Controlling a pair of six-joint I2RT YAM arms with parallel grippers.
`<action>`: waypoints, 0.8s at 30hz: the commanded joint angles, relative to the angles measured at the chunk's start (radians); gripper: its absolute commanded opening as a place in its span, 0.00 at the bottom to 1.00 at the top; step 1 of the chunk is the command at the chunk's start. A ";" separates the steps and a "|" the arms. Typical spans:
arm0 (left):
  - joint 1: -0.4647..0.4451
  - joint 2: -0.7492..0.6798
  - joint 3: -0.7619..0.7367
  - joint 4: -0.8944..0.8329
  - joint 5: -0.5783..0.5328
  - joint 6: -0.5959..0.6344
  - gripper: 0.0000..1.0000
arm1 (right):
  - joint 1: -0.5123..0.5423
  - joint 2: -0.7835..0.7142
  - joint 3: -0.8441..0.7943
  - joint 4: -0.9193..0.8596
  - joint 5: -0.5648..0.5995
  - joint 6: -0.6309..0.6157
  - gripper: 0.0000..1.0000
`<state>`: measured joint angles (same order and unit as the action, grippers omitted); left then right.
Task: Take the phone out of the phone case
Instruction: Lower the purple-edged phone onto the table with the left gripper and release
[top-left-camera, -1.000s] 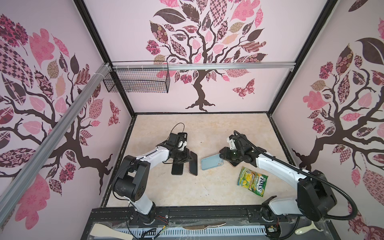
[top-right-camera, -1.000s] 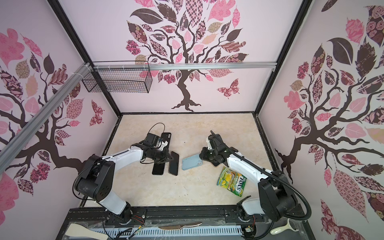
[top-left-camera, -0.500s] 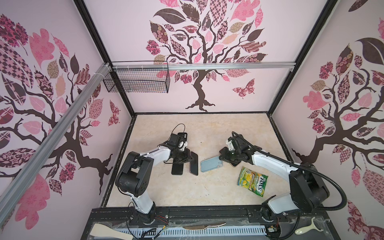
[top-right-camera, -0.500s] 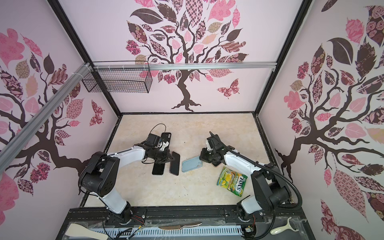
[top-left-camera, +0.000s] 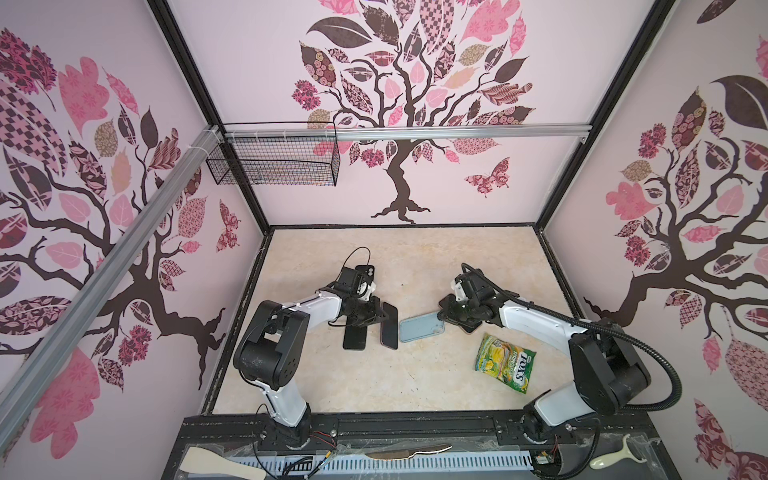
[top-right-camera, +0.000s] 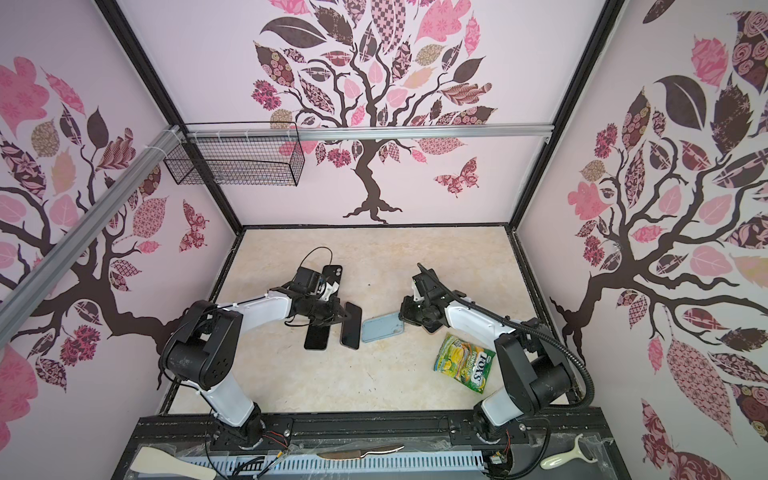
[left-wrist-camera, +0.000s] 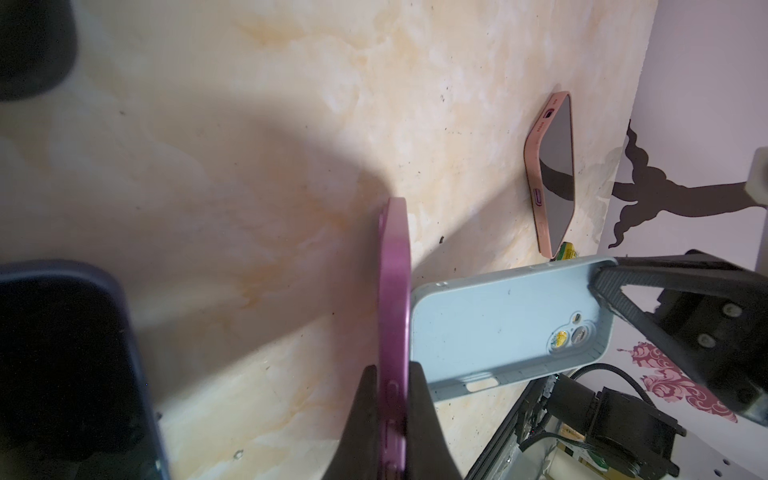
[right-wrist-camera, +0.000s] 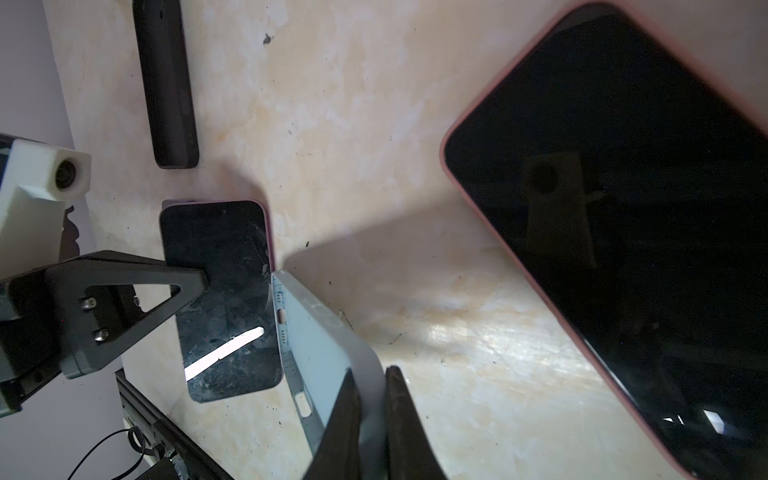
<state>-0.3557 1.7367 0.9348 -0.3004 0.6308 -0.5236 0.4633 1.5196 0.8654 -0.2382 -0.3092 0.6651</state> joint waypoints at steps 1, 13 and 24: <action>0.007 0.026 0.015 -0.024 -0.038 0.000 0.00 | -0.008 0.020 0.038 0.010 0.028 0.016 0.00; 0.008 0.040 0.013 -0.013 -0.028 -0.010 0.04 | -0.008 0.055 0.035 0.037 -0.054 0.009 0.00; 0.009 0.036 0.009 -0.008 -0.028 -0.016 0.26 | -0.008 0.051 0.037 -0.001 0.023 -0.001 0.00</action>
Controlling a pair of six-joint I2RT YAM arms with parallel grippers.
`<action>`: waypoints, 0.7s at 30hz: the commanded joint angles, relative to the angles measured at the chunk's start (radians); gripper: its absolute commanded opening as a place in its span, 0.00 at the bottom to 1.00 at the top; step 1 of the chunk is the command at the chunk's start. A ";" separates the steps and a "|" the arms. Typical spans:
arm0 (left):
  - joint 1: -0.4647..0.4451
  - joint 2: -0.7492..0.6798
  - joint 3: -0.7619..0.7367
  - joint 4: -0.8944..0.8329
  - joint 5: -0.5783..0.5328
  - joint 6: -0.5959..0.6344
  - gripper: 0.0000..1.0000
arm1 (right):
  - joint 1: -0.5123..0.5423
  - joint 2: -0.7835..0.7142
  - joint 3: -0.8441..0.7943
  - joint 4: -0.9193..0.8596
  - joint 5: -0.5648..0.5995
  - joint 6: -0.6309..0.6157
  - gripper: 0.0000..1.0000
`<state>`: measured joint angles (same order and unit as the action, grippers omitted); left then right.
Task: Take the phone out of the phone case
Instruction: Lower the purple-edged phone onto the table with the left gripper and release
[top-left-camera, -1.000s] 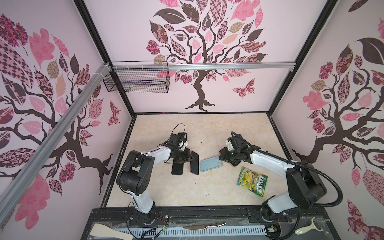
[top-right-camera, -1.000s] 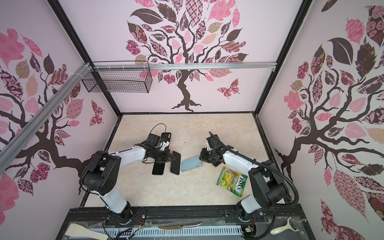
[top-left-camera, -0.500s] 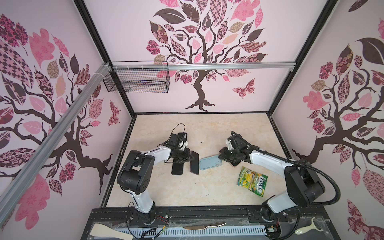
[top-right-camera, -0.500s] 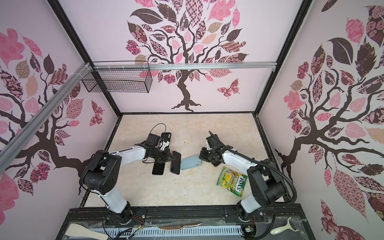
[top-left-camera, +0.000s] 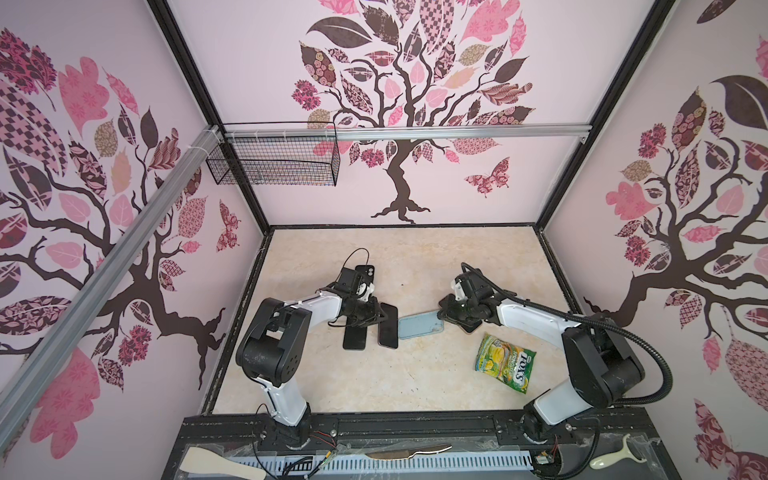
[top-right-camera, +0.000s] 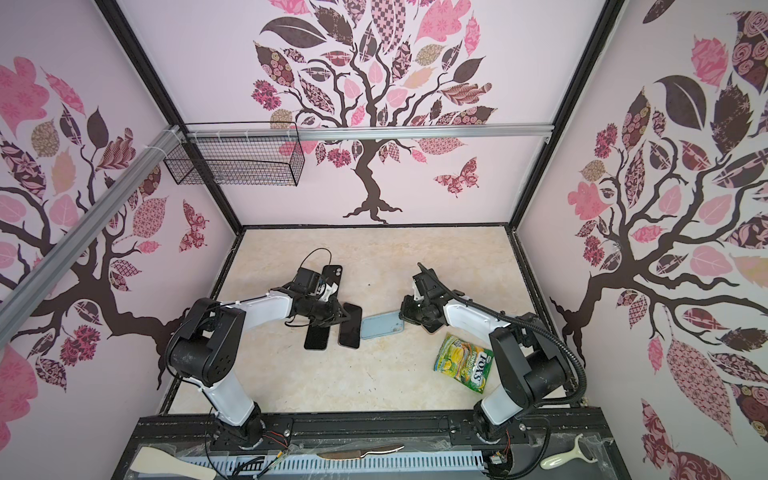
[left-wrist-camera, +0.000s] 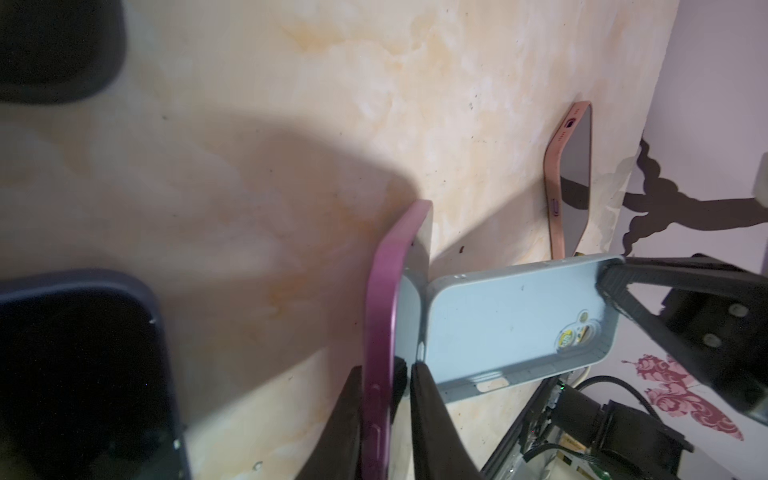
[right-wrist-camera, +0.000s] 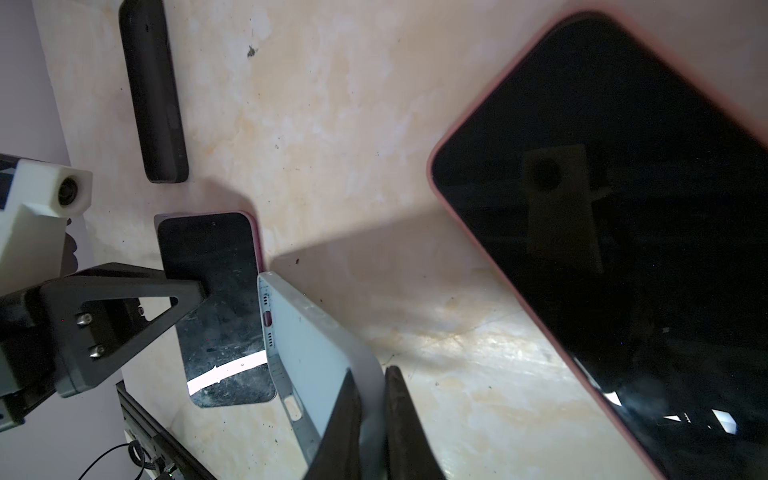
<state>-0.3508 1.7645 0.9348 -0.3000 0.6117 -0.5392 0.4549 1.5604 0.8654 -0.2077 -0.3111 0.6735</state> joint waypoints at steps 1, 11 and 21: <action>0.004 0.009 0.009 -0.007 -0.009 -0.001 0.28 | 0.001 0.012 0.038 -0.035 0.027 -0.011 0.00; 0.004 -0.003 0.017 -0.019 -0.013 -0.002 0.42 | 0.001 0.008 0.032 -0.042 0.048 -0.023 0.00; 0.004 -0.063 0.038 -0.088 -0.088 0.015 0.51 | 0.001 0.000 0.037 -0.067 0.088 -0.043 0.00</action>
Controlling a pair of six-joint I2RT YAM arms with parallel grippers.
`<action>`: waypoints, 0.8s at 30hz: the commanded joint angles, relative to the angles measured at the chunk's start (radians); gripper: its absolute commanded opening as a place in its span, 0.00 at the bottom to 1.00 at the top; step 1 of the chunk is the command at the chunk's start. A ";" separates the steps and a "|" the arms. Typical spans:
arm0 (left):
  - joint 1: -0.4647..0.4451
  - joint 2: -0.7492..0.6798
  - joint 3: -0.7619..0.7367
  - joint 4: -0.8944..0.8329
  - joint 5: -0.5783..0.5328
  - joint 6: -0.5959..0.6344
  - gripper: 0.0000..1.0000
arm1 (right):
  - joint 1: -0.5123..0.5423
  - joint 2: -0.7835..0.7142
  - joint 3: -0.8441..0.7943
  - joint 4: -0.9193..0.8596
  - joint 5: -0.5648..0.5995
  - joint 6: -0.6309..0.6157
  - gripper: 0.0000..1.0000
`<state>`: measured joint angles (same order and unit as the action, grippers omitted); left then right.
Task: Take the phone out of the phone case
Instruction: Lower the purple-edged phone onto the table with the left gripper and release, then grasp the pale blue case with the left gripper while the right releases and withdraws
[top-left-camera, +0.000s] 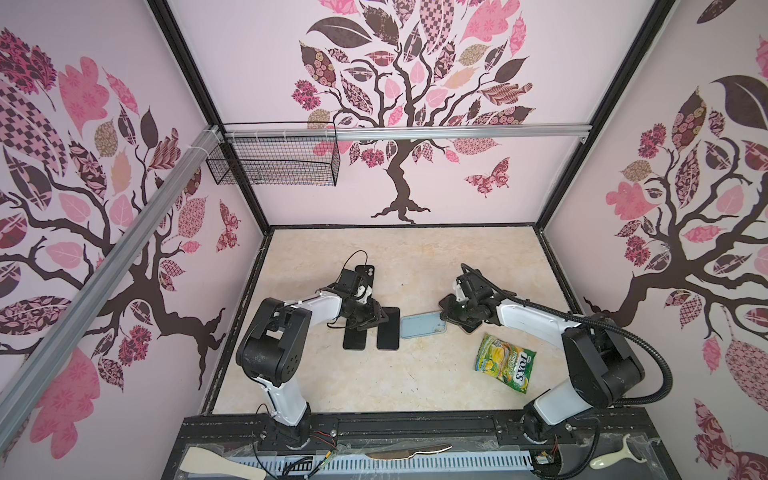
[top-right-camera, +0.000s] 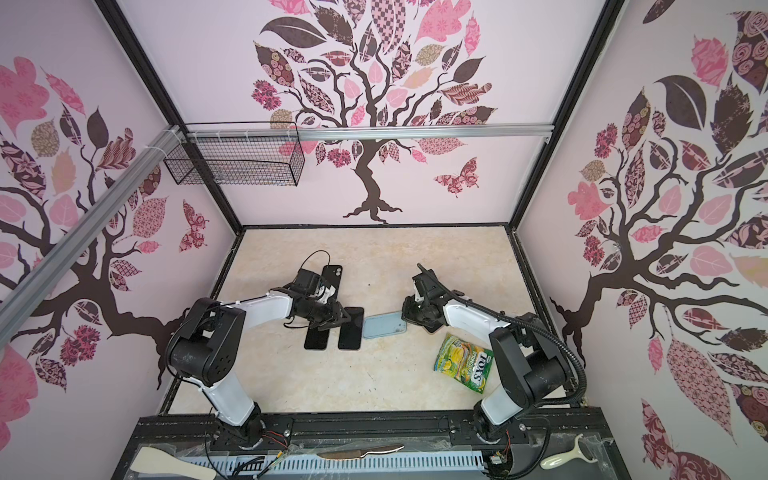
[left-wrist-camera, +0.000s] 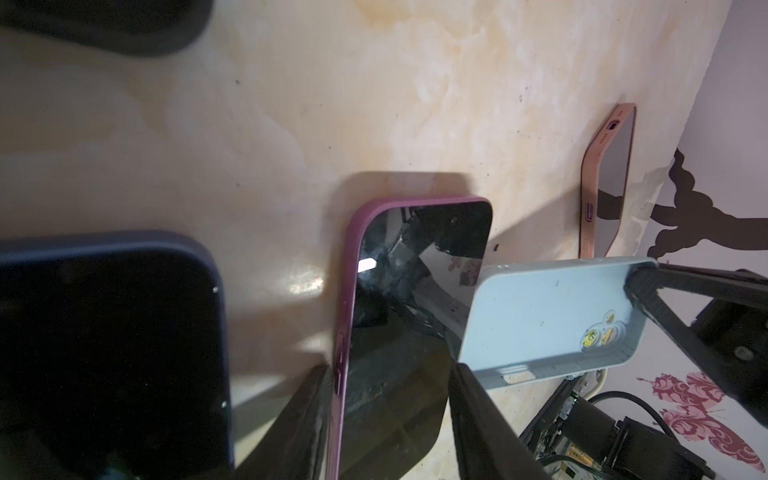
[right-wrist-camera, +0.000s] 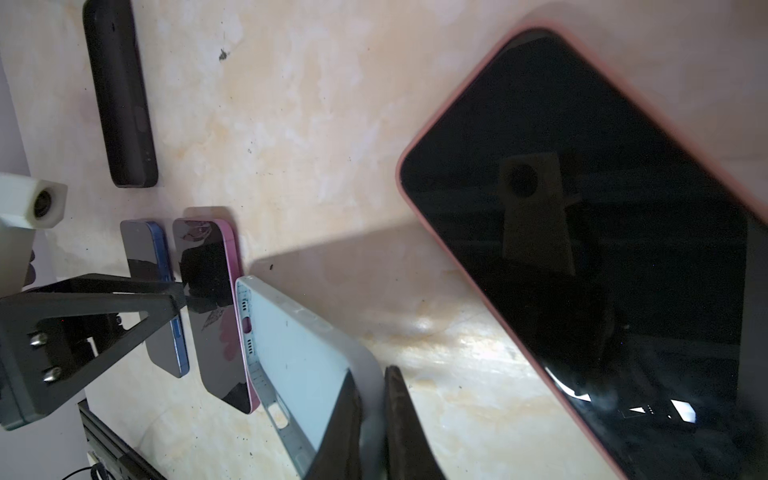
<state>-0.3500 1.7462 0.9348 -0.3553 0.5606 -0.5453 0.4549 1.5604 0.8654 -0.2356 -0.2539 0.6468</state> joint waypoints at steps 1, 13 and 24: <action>0.002 -0.057 0.042 -0.046 -0.050 0.025 0.52 | 0.000 0.002 0.038 -0.041 0.030 -0.019 0.00; -0.095 -0.335 0.144 -0.209 -0.225 0.235 0.52 | 0.000 -0.134 0.069 -0.093 0.026 -0.130 0.00; -0.272 -0.489 0.179 -0.247 -0.283 0.391 0.50 | 0.000 -0.269 0.114 -0.122 -0.339 -0.226 0.00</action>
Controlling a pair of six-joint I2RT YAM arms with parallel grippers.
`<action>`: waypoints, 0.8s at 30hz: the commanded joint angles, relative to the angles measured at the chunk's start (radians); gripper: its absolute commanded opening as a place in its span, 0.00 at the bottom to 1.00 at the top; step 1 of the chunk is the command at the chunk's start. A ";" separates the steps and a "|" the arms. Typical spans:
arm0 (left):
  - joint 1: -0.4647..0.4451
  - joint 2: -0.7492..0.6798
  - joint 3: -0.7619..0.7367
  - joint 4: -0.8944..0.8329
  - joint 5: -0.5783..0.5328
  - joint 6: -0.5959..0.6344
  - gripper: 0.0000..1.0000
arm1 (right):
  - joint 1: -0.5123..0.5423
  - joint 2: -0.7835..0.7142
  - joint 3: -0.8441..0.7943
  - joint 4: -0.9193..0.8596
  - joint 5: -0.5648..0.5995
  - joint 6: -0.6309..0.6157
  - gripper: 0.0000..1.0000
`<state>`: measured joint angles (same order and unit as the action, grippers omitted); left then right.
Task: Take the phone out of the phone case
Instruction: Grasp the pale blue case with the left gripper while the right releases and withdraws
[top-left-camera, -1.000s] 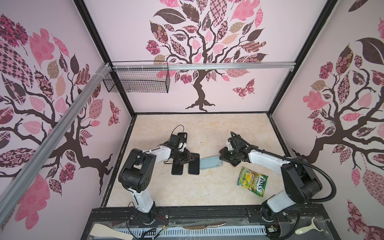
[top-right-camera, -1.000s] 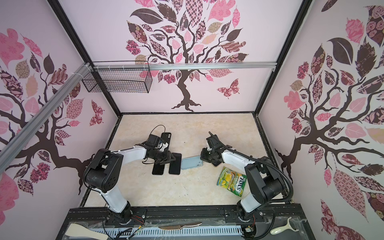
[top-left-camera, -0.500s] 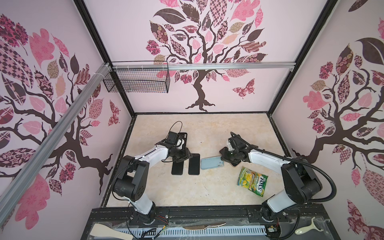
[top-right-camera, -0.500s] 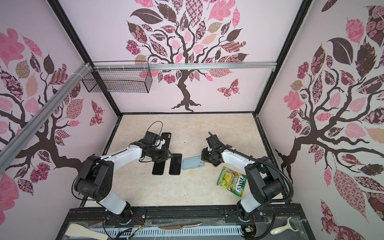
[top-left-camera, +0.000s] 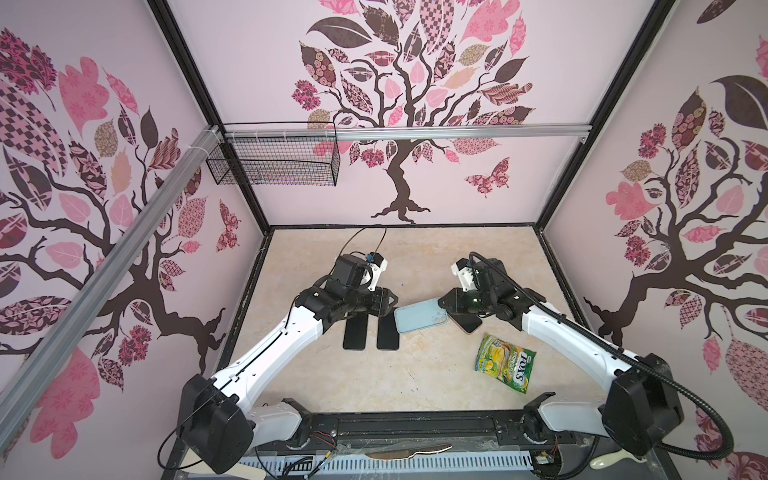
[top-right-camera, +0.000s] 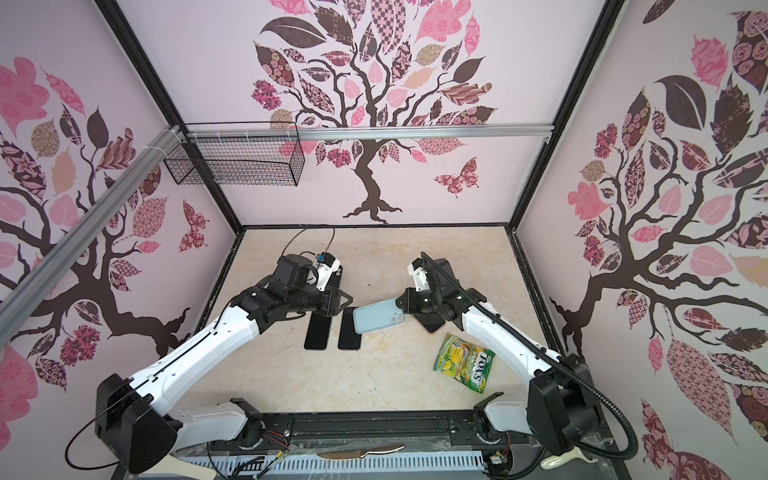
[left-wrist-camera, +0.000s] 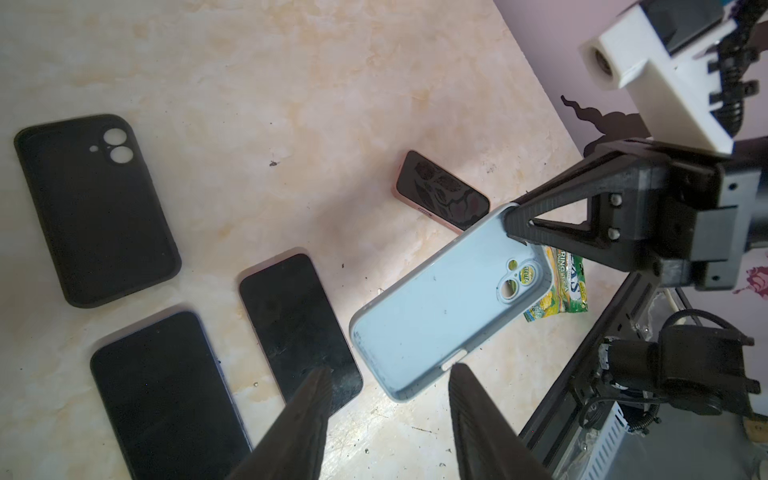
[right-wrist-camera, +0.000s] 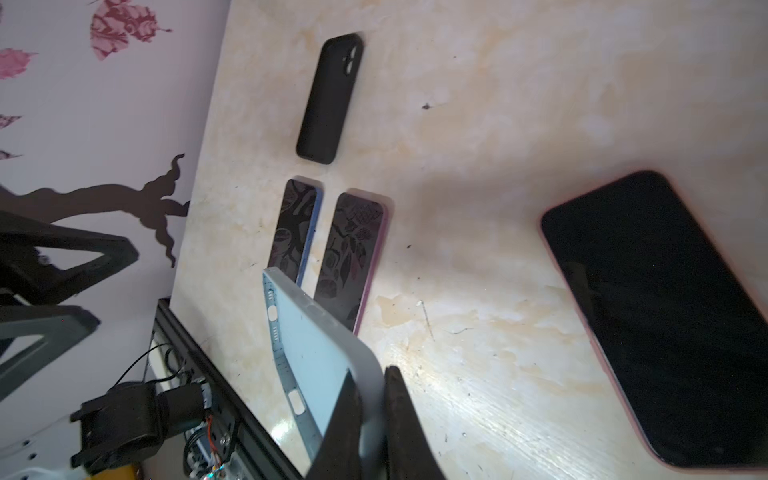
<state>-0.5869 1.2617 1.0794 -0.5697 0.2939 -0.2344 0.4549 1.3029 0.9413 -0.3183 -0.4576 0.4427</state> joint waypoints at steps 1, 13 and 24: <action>-0.055 0.000 0.045 -0.044 -0.016 0.102 0.50 | -0.001 -0.010 0.042 -0.036 -0.174 -0.014 0.00; -0.153 0.062 0.102 -0.109 -0.058 0.207 0.45 | 0.026 0.004 0.111 -0.141 -0.273 -0.058 0.00; -0.154 0.076 0.107 -0.137 -0.078 0.233 0.35 | 0.049 0.005 0.126 -0.155 -0.259 -0.078 0.00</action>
<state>-0.7395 1.3342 1.1538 -0.6926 0.2237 -0.0231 0.5026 1.3041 1.0222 -0.4522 -0.7036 0.3798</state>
